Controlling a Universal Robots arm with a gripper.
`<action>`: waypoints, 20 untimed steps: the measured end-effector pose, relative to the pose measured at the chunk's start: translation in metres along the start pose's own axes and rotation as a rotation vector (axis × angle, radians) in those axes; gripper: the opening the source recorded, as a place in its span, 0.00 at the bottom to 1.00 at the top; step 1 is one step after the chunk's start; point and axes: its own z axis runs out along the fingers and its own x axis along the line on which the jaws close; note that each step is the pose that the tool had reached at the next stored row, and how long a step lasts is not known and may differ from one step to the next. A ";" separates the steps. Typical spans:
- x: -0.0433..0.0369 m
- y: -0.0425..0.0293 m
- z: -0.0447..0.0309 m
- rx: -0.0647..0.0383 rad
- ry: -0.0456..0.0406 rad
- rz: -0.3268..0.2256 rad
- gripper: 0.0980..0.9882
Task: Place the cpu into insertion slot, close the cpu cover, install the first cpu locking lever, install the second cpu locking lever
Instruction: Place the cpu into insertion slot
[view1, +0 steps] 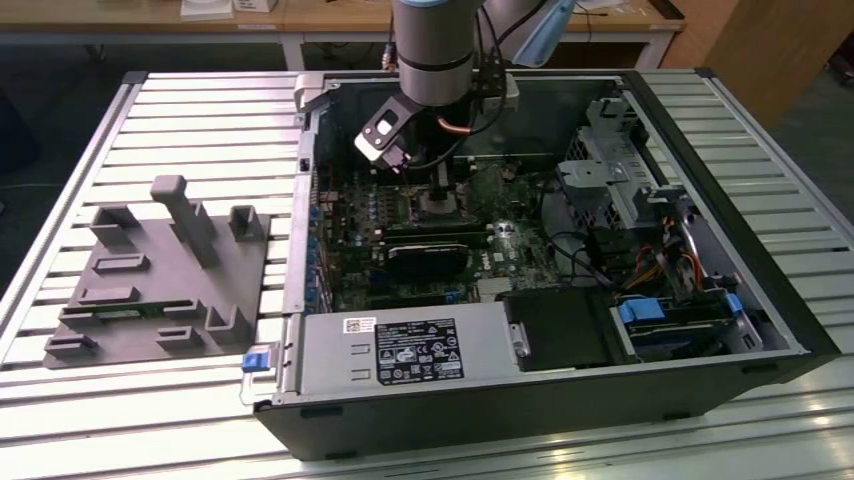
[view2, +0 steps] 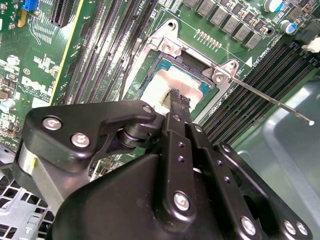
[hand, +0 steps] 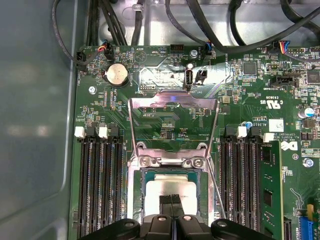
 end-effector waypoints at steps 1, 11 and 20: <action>0.0000 0.0000 0.0003 0.000 0.0000 0.000 0.01; -0.0002 -0.0005 0.0059 0.000 -0.0001 0.003 0.01; -0.0004 -0.0008 0.0085 -0.001 -0.0015 0.015 0.01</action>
